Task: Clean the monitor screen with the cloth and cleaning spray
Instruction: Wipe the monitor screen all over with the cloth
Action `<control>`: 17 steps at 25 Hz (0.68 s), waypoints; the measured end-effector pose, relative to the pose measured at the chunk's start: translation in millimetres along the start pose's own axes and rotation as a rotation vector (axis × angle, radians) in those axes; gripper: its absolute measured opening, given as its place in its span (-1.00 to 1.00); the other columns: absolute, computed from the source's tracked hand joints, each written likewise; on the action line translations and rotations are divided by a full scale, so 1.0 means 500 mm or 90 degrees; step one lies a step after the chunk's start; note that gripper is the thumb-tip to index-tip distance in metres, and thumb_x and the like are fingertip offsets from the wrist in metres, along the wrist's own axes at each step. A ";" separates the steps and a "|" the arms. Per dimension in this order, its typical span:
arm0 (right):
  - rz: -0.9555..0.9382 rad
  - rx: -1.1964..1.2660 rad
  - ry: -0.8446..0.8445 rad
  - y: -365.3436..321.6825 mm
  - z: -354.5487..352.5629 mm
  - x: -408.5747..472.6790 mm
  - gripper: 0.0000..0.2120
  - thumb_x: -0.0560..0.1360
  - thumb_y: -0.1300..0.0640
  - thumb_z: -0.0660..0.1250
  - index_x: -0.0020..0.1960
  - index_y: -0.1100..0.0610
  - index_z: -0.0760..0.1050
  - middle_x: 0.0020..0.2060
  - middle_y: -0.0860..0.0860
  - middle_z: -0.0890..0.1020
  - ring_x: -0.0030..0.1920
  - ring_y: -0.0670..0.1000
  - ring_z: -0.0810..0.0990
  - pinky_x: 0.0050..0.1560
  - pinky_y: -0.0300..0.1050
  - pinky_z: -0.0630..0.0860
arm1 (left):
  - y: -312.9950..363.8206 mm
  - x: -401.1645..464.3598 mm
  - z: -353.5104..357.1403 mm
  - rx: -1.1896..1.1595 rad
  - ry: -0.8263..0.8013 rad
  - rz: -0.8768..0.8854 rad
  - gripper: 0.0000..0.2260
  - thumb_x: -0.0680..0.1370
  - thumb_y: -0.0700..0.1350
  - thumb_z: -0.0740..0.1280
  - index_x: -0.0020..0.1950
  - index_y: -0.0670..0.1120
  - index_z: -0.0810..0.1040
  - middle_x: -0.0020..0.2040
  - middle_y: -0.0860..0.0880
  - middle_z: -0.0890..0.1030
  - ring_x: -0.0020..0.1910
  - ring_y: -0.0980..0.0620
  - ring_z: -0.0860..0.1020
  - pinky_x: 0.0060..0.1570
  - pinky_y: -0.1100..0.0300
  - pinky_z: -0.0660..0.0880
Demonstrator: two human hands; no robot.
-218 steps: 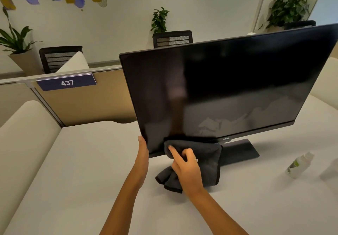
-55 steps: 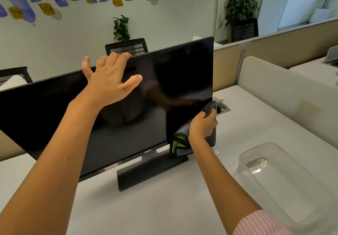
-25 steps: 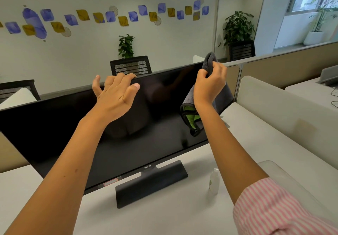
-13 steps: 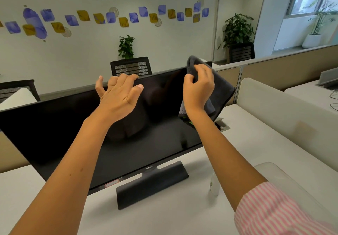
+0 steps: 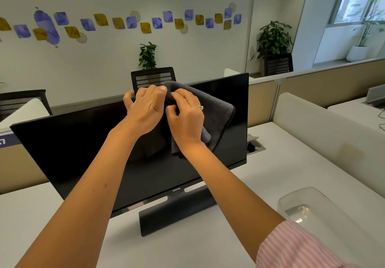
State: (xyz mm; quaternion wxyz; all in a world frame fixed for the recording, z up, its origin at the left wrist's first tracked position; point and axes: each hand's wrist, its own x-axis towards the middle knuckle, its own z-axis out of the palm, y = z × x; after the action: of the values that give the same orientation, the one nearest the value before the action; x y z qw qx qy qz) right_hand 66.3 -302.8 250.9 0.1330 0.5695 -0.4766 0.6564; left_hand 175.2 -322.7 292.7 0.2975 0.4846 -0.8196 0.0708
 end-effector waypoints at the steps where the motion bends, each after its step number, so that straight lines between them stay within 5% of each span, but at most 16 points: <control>1: 0.005 -0.002 -0.003 -0.003 -0.001 0.000 -0.77 0.38 0.40 0.35 0.03 0.34 0.61 0.00 0.21 0.66 0.05 0.16 0.62 0.07 -0.05 0.57 | -0.003 -0.001 -0.001 0.021 0.003 0.013 -0.69 0.61 -0.13 -0.07 0.28 -0.11 0.33 0.15 -0.13 0.45 0.29 -0.11 0.30 0.34 -0.04 -0.05; 5: 0.022 -0.009 -0.024 -0.006 -0.004 0.004 -0.78 0.42 0.38 0.32 0.05 0.34 0.59 0.03 0.21 0.64 0.07 0.15 0.58 0.07 0.00 0.57 | -0.002 0.007 -0.017 0.020 -0.039 0.012 -0.66 0.60 -0.08 -0.12 0.23 0.00 0.37 0.05 -0.02 0.44 0.18 -0.07 0.36 0.22 0.00 0.09; 8: 0.029 -0.019 -0.027 -0.010 0.002 -0.002 -0.77 0.44 0.37 0.31 0.08 0.34 0.57 0.05 0.21 0.61 0.07 0.15 0.56 0.07 0.02 0.58 | -0.034 -0.024 -0.047 0.040 -0.024 -0.029 -0.51 0.56 0.00 -0.20 0.37 0.05 0.34 0.17 -0.01 0.48 0.24 -0.04 0.35 0.28 -0.02 0.05; 15: 0.069 -0.015 0.007 -0.030 0.023 -0.013 -0.75 0.45 0.35 0.29 0.11 0.29 0.56 0.07 0.17 0.58 0.09 0.12 0.52 0.09 0.02 0.56 | -0.262 -0.215 -0.141 0.101 0.166 -0.157 -0.54 0.56 -0.01 -0.16 0.32 -0.03 0.37 0.26 -0.10 0.44 0.30 -0.06 0.29 0.37 -0.06 0.06; 17: 0.089 -0.018 0.017 -0.044 0.030 -0.019 -0.74 0.46 0.33 0.28 0.13 0.28 0.55 0.08 0.16 0.57 0.11 0.11 0.52 0.13 -0.01 0.53 | -0.312 -0.253 -0.147 0.022 0.203 -0.179 -0.54 0.55 -0.01 -0.13 0.34 -0.08 0.34 0.32 -0.13 0.38 0.33 -0.07 0.26 0.38 -0.07 0.12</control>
State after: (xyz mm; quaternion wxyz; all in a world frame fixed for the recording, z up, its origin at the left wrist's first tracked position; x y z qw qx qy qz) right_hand 94.6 -299.6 251.5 0.1014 0.5239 -0.5224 0.6651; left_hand 381.2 -279.1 255.1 0.4223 0.5820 -0.6848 0.1185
